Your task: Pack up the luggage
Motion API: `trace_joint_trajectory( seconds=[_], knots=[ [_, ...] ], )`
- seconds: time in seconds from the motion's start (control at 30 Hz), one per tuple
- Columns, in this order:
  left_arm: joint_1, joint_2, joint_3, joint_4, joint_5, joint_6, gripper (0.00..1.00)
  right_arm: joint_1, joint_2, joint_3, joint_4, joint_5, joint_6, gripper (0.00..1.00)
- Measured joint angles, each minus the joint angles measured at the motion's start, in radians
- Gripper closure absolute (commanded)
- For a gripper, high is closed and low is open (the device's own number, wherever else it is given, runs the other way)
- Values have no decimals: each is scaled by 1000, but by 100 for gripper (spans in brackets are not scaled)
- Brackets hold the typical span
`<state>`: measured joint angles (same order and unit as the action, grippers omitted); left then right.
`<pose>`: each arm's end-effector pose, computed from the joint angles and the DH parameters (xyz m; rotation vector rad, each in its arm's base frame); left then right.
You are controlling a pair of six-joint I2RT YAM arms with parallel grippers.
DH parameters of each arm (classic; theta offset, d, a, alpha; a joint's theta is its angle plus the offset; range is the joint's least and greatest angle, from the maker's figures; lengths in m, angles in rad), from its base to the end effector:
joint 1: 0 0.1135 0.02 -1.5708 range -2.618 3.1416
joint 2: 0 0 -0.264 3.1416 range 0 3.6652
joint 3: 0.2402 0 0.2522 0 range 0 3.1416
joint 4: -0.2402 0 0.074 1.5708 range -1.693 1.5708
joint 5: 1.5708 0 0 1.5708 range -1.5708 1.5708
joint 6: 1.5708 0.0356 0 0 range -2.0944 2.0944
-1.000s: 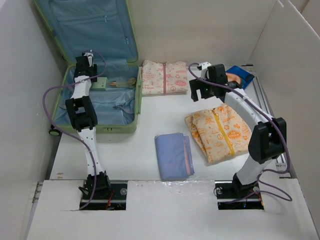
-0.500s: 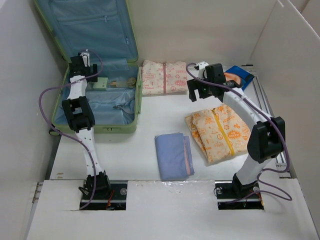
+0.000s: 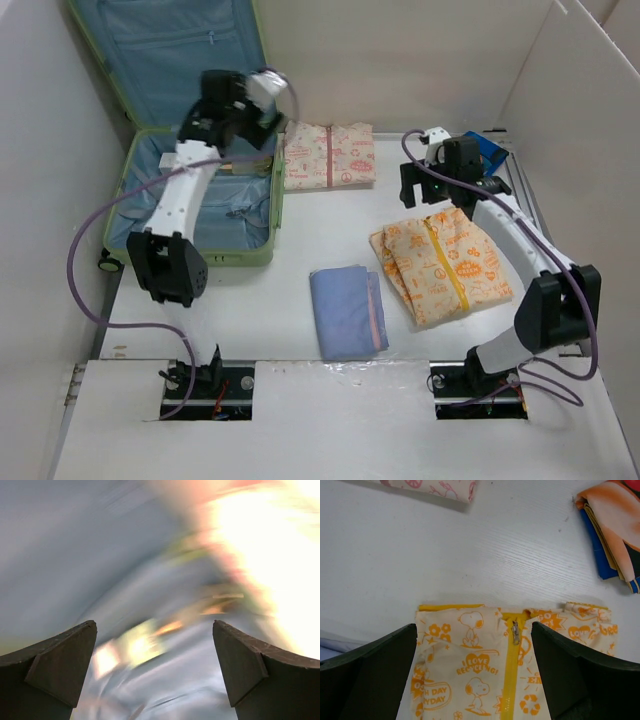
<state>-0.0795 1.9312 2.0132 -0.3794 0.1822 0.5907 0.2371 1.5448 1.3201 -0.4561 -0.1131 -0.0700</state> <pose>0.4546 -0.0427 0.4085 0.7315 1.7179 0.1836 0.3396 0.0862 0.3125 -0.4050 2.2188 0.2169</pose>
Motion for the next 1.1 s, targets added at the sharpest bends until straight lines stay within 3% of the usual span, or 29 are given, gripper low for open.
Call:
trace_joint_trajectory(
  seconds=[0.17, 0.3, 0.47, 0.63, 0.97, 1.1],
  knots=[
    [-321, -92, -65, -252, 298, 233, 1, -52, -117, -91, 23, -32, 7, 0],
    [-412, -31, -135, -439, 441, 340, 1, -76, -237, -171, 50, -42, 16, 0],
    [-505, 161, -180, -529, 454, 379, 1, -49, -368, -251, 78, -42, 39, 0],
    [-578, 236, -289, -520, 452, 372, 1, -16, -467, -327, 87, -34, 70, 0],
    [-661, 172, -420, -352, 385, 267, 1, 45, -600, -421, 82, 35, 131, 0],
    [-666, 159, -450, -304, 375, 234, 26, 68, -609, -420, 82, 71, 138, 0]
  ],
)
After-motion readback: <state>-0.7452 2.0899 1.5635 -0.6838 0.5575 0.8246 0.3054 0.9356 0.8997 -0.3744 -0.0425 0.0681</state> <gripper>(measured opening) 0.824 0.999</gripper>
